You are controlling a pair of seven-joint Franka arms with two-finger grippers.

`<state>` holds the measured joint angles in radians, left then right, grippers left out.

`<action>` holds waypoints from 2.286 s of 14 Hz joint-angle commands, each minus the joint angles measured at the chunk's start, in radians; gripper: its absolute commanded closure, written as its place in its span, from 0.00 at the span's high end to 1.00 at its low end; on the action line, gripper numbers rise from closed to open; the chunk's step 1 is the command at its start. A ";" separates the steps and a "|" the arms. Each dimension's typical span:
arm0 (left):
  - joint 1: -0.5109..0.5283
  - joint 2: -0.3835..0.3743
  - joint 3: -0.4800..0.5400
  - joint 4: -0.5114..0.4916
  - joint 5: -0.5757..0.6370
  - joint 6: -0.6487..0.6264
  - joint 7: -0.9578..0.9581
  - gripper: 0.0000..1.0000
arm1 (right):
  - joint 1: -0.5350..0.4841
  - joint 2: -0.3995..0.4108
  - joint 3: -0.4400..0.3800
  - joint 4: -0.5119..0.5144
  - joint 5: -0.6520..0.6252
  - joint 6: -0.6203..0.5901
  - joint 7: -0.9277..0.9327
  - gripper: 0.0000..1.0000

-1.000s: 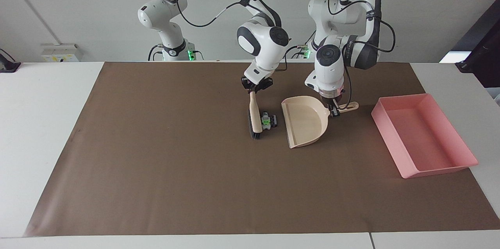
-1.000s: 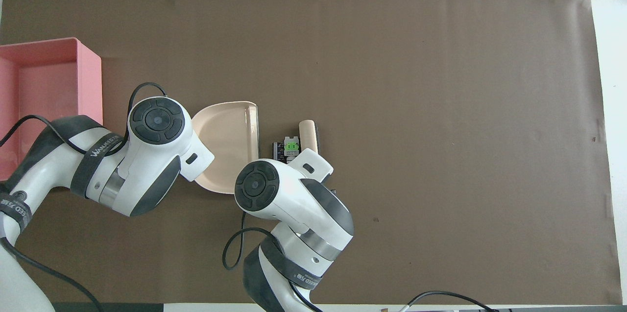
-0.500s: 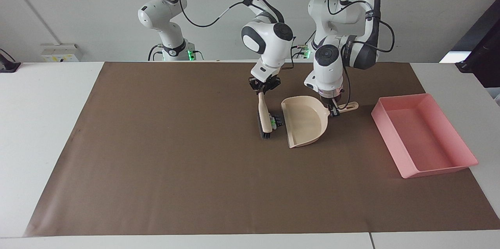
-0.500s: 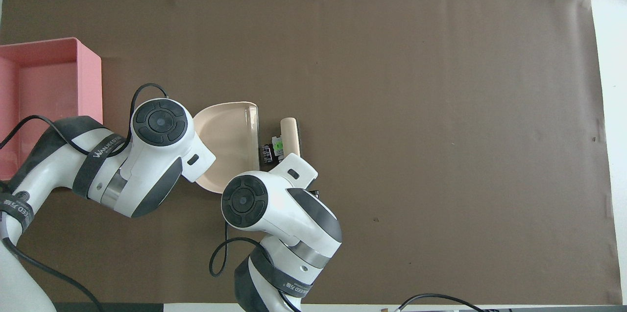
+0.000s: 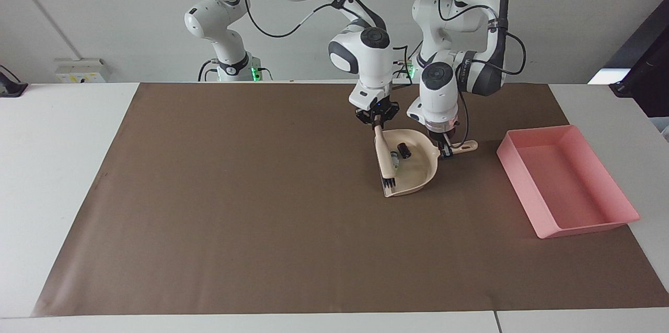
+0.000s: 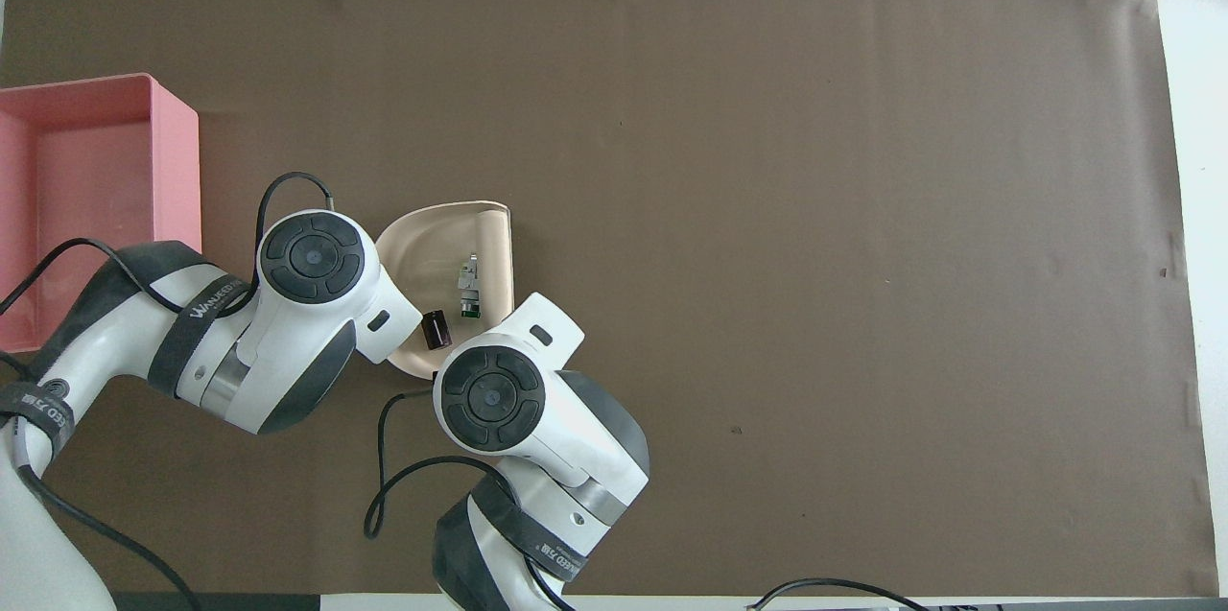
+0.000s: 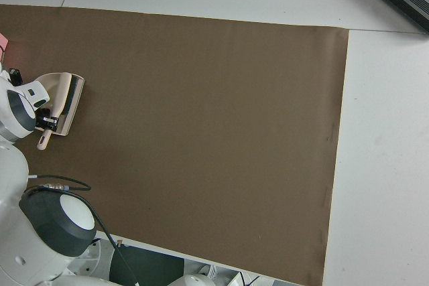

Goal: Clean e-waste and dump in bin
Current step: 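Sweep the battery and green part into the dustpan with the right gripper, then lift the dustpan with the left gripper while the right gripper returns the brush, then tip the dustpan over the pink bin with the left gripper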

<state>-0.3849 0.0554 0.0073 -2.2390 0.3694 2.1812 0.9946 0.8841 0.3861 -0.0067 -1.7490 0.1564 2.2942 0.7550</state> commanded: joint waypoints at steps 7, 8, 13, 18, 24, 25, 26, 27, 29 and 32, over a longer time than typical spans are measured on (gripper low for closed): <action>0.099 -0.031 -0.006 -0.093 -0.001 0.200 0.105 0.00 | -0.103 -0.174 -0.001 0.079 0.045 -0.333 -0.026 0.00; 0.113 -0.037 -0.006 -0.088 -0.018 0.190 0.134 0.00 | -0.131 -0.212 -0.001 0.078 0.043 -0.392 -0.026 0.00; 0.193 -0.069 0.000 0.080 -0.171 -0.022 0.384 0.00 | -0.413 -0.320 -0.001 0.042 -0.003 -0.610 -0.176 0.00; 0.340 -0.063 0.003 0.240 -0.288 -0.164 0.576 0.00 | -0.722 -0.371 -0.001 -0.090 -0.064 -0.627 -0.527 0.00; 0.573 -0.049 0.006 0.340 -0.499 -0.245 0.815 0.00 | -0.999 -0.504 -0.001 -0.490 -0.136 -0.317 -0.902 0.00; 0.624 -0.049 0.006 0.340 -0.542 -0.245 0.857 0.00 | -1.030 -0.504 -0.001 -0.516 -0.136 -0.277 -0.925 0.00; 0.655 -0.049 0.008 0.341 -0.567 -0.248 0.898 0.00 | -1.044 -0.503 -0.001 -0.541 -0.136 -0.239 -0.936 0.00; 0.694 -0.049 0.010 0.343 -0.593 -0.261 0.935 0.00 | -1.048 -0.503 -0.001 -0.559 -0.136 -0.211 -0.941 0.00; 0.765 -0.049 0.010 0.358 -0.673 -0.294 0.987 0.00 | -1.047 -0.500 -0.001 -0.604 -0.136 -0.153 -0.938 0.00; 0.848 -0.036 0.011 0.416 -0.708 -0.360 1.049 0.00 | -1.044 -0.506 -0.001 -0.646 -0.136 -0.110 -0.941 0.00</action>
<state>0.4133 -0.0041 0.0265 -1.8922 -0.2916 1.8886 2.0019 -0.1503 -0.0809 -0.0170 -2.3519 0.0331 2.1576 -0.1758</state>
